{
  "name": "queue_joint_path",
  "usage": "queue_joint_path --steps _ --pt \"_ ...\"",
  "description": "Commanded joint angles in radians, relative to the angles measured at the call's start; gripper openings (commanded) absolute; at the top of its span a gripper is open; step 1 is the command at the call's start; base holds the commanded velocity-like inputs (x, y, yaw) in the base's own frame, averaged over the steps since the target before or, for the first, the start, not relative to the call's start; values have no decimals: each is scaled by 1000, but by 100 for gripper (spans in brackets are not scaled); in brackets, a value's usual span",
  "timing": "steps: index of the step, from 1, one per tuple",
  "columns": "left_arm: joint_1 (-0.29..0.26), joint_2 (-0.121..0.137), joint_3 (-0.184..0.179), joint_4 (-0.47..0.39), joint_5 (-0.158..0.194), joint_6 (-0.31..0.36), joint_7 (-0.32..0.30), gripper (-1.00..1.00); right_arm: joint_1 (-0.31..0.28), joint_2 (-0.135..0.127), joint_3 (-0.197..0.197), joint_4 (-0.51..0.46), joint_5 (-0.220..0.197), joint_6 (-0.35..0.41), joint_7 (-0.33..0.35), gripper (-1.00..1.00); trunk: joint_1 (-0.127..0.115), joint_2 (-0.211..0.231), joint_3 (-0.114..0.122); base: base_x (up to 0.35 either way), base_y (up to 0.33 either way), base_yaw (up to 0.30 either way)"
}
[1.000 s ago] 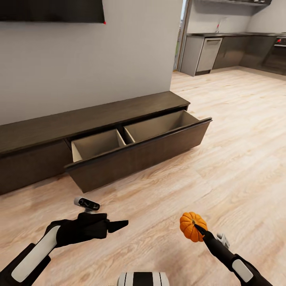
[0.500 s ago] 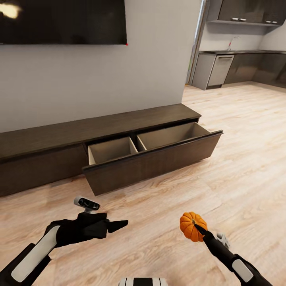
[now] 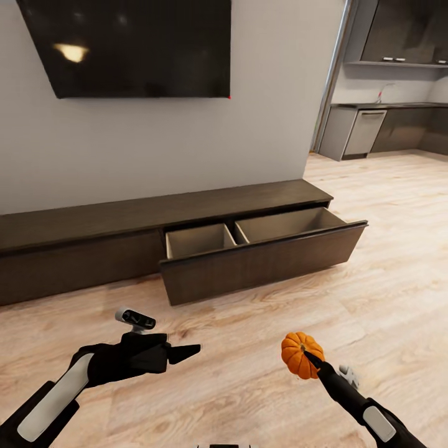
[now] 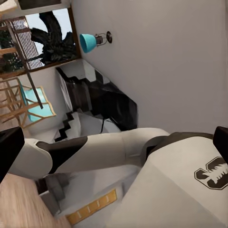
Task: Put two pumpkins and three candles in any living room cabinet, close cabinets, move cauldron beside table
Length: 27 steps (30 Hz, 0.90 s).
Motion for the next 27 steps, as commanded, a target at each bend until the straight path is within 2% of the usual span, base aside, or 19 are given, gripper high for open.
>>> queue_joint_path --steps 1,14,21,27 --pt "-1 1 -2 1 4 4 -2 100 0 0 -4 0 -7 9 2 -100 -1 0 4 -296 110 197" --pt "-1 1 -1 2 7 4 -2 100 0 1 -4 0 -6 10 1 -100 -7 3 61 -290 110 101" --pt "-1 2 3 7 2 4 -1 100 -1 1 -4 0 -6 10 1 -100 -10 5 93 -35 16 235" --pt "-1 1 14 90 5 2 -2 100 0 2 -4 0 -6 10 -5 -100 -13 6 120 -1 1 246"
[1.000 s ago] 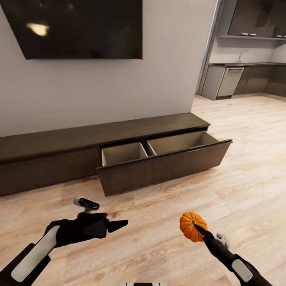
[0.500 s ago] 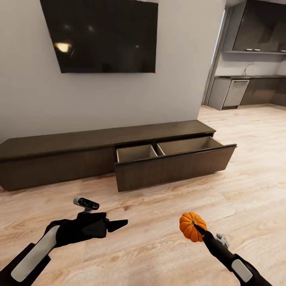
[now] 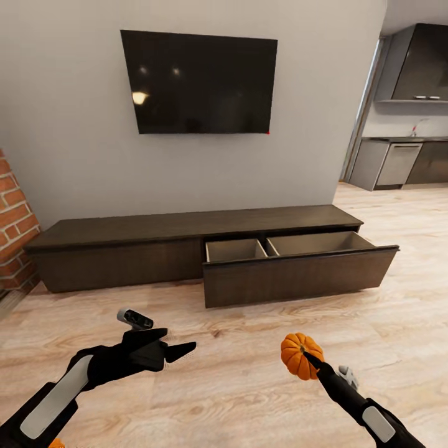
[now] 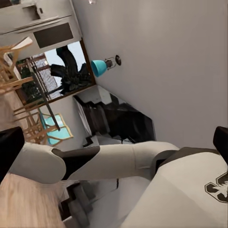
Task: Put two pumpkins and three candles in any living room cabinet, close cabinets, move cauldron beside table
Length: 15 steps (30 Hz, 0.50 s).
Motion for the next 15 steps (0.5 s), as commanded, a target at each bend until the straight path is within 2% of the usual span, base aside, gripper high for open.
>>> queue_joint_path --steps 1,9,15 --pt "-1 1 0 11 4 4 -2 100 0 0 -5 -1 -10 10 2 -100 -1 0 4 0 0 249" --pt "-1 1 44 81 -1 2 1 100 0 0 -1 -1 -9 9 -1 -100 -4 2 37 0 0 252" --pt "-1 2 69 126 -3 2 1 100 0 1 40 -1 -10 10 -2 -100 -7 3 60 0 0 254"
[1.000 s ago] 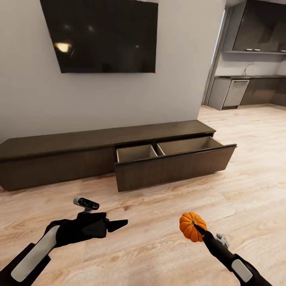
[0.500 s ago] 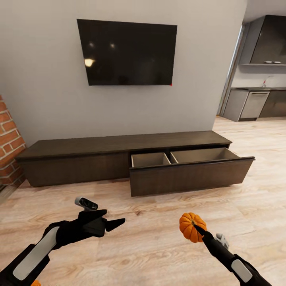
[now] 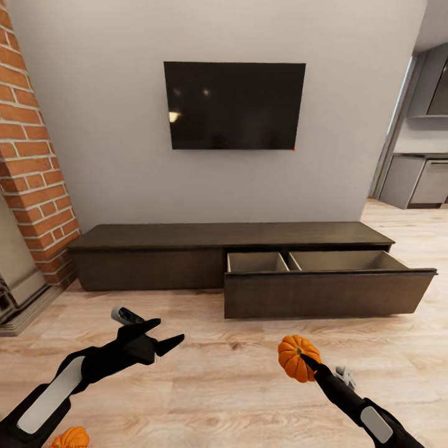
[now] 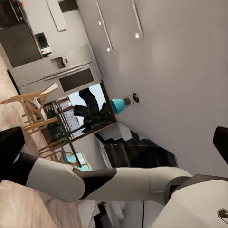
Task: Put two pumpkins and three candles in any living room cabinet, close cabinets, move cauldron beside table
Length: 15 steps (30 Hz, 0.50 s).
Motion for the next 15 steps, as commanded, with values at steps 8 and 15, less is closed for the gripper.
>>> queue_joint_path --steps 8,15 --pt "-1 65 94 141 -14 -1 6 100 0 1 1 -1 -10 10 2 -100 -4 2 30 0 0 254" --pt "-2 73 163 193 -103 -5 30 100 0 1 5 -1 -9 10 0 -100 -10 10 56 0 0 254"
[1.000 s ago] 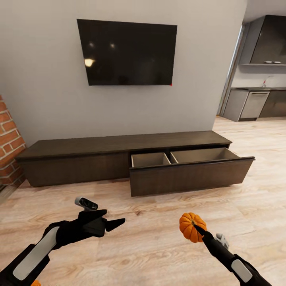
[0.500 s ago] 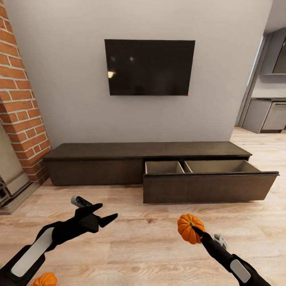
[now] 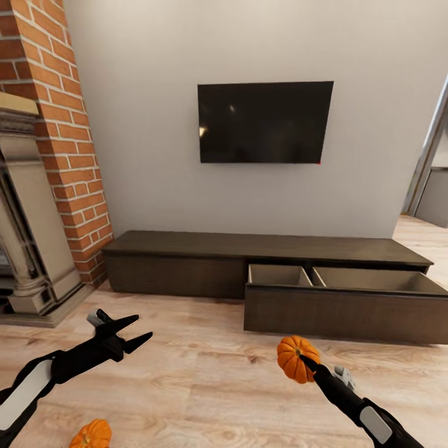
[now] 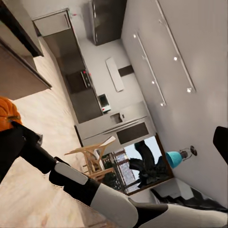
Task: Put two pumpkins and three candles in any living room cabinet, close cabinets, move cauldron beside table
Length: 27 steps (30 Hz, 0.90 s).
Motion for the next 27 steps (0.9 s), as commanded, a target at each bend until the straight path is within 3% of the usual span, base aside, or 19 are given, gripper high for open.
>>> queue_joint_path --steps 1,5,9,13,17,22,24,27 --pt "-1 0 15 2 -12 4 4 100 -1 0 2 -1 -11 10 1 -100 -4 7 2 0 0 254" --pt "-2 1 61 16 -41 3 15 100 -1 0 58 -1 -12 11 -2 -100 -20 35 15 0 0 254" --pt "-1 2 74 62 -48 3 18 100 -1 0 71 -1 -12 11 -3 -100 -35 63 27 0 0 254" --pt "-1 4 112 138 -50 3 31 100 0 0 74 -1 -12 13 -3 -100 -50 91 40 0 0 254" --pt "-2 3 174 211 -50 3 165 100 -1 1 76 -3 -11 56 -16 -100 -66 119 52 0 0 254" --pt "-2 -4 226 229 -49 2 356 100 0 1 100 -28 -11 86 -62 -100 -85 154 68 0 0 254" --pt "-2 -8 249 230 -49 -5 411 100 -1 1 132 -34 -11 91 -74 -100 -92 168 74 0 0 254" --pt "-2 -9 260 232 -49 -28 446 100 -1 1 150 -46 -11 99 -79 -100 -104 189 84 0 0 254"
